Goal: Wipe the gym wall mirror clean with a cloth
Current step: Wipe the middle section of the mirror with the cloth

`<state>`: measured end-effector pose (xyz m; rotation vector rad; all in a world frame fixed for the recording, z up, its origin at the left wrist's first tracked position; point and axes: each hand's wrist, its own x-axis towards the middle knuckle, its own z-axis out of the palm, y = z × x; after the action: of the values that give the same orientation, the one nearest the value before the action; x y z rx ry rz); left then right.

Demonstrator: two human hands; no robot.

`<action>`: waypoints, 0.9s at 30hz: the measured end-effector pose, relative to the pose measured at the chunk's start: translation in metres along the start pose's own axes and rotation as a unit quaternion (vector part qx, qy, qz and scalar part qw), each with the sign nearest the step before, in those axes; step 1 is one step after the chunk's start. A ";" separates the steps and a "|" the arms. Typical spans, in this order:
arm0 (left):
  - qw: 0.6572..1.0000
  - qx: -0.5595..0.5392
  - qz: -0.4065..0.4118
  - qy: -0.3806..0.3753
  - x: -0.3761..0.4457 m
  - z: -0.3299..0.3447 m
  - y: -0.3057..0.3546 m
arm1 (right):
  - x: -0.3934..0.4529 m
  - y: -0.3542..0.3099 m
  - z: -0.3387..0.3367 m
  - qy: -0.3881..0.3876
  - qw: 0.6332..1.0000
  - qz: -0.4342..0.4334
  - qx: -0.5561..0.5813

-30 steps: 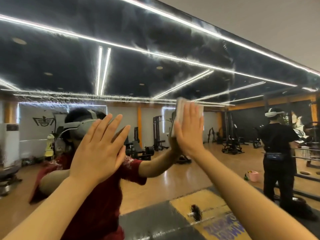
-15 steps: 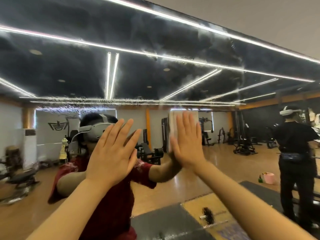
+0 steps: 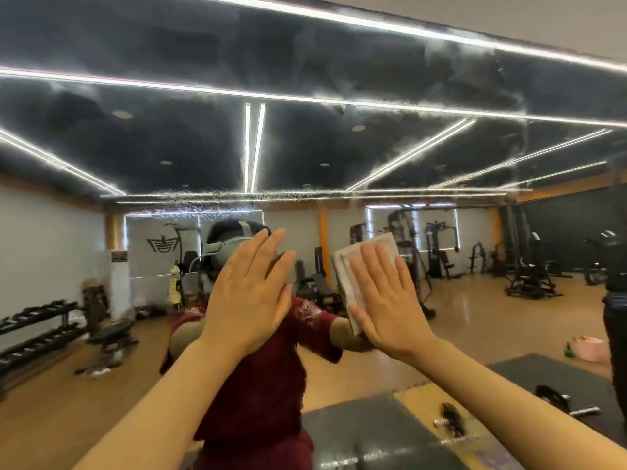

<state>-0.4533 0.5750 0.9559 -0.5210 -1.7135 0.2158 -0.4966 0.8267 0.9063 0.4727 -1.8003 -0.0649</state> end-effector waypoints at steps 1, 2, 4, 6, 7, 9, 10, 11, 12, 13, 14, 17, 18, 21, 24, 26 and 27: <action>1.000 0.000 -0.010 0.007 -0.006 -0.003 -0.007 | 0.016 0.005 -0.003 0.001 1.000 0.013 0.002; 1.000 0.000 -0.022 0.013 -0.014 -0.005 -0.016 | 0.039 0.009 -0.008 0.007 0.999 0.040 0.011; 0.999 0.002 -0.047 0.020 -0.030 -0.010 -0.033 | 0.090 0.013 -0.020 0.026 0.993 0.106 0.038; 0.997 0.007 -0.074 0.019 -0.043 -0.015 -0.047 | 0.125 0.013 -0.025 0.050 0.988 0.145 0.032; 0.996 0.011 -0.085 0.021 -0.046 -0.015 -0.052 | 0.132 0.010 -0.024 0.061 0.986 0.152 0.025; 0.996 0.025 -0.086 0.028 -0.050 -0.014 -0.058 | 0.126 -0.001 -0.018 0.076 0.986 0.146 0.026; 0.995 0.033 -0.083 0.033 -0.050 -0.011 -0.059 | 0.115 -0.010 -0.014 0.078 0.989 0.123 0.032; 0.995 0.042 -0.081 0.038 -0.050 -0.009 -0.059 | 0.099 -0.022 -0.011 0.071 0.993 0.087 0.033; 0.995 0.050 -0.080 0.043 -0.050 -0.007 -0.060 | 0.080 -0.033 -0.006 0.056 0.997 0.044 0.026; 0.994 0.057 -0.079 0.047 -0.050 -0.005 -0.060 | 0.062 -0.042 -0.002 0.041 0.999 -0.002 0.012; 0.994 0.061 -0.078 0.049 -0.050 -0.005 -0.060 | 0.047 -0.045 0.001 0.028 0.999 -0.041 -0.006; 0.994 0.066 -0.074 0.051 -0.051 -0.005 -0.060 | 0.058 -0.026 -0.005 0.008 0.996 -0.077 -0.049; 0.994 0.066 -0.075 0.050 -0.050 -0.005 -0.060 | 0.076 -0.020 -0.009 0.009 0.998 -0.054 -0.044; 0.994 0.064 -0.075 0.047 -0.051 -0.003 -0.060 | 0.143 -0.008 -0.028 0.023 0.998 0.058 0.018; 0.994 0.062 -0.073 0.058 -0.051 -0.002 -0.061 | 0.163 -0.015 -0.029 0.048 0.995 0.084 0.020; 0.994 0.061 -0.073 0.060 -0.051 -0.002 -0.060 | 0.138 -0.030 -0.021 0.051 0.998 0.035 0.010; 0.994 0.060 -0.072 0.059 -0.051 -0.002 -0.060 | 0.115 -0.040 -0.016 0.045 0.999 -0.011 0.003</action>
<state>-0.4584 0.4988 0.9361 -0.3145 -1.6042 0.1797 -0.4941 0.7534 1.0050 0.4918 -1.7072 -0.0515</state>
